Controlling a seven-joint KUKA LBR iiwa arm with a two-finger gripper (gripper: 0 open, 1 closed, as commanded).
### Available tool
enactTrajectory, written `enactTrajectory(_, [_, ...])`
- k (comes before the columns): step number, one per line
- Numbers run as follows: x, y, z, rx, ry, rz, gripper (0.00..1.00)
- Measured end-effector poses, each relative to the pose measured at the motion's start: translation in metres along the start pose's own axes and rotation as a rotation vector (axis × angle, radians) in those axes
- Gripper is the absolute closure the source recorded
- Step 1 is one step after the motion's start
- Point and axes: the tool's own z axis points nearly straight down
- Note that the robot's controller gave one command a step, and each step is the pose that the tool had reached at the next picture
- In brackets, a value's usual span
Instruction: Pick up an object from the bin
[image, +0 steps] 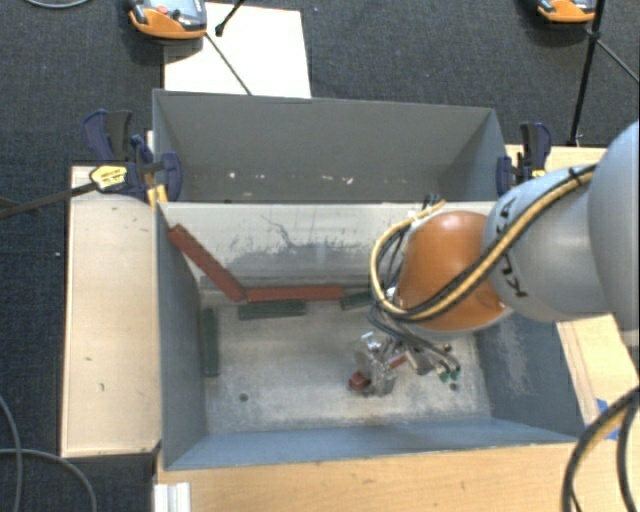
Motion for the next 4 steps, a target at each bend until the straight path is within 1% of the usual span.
enactTrajectory(1, [0.000, 0.000, 0.000, 0.000, 0.000, 0.000, 1.00])
enactTrajectory(2, [-0.014, 0.028, 0.000, -0.001, -0.003, -0.367, 1.00])
enactTrajectory(3, [-0.014, 0.028, 0.000, -0.001, -0.003, -0.367, 1.00])
enactTrajectory(4, [-0.057, 0.046, -0.175, 0.002, -0.007, -0.428, 1.00])
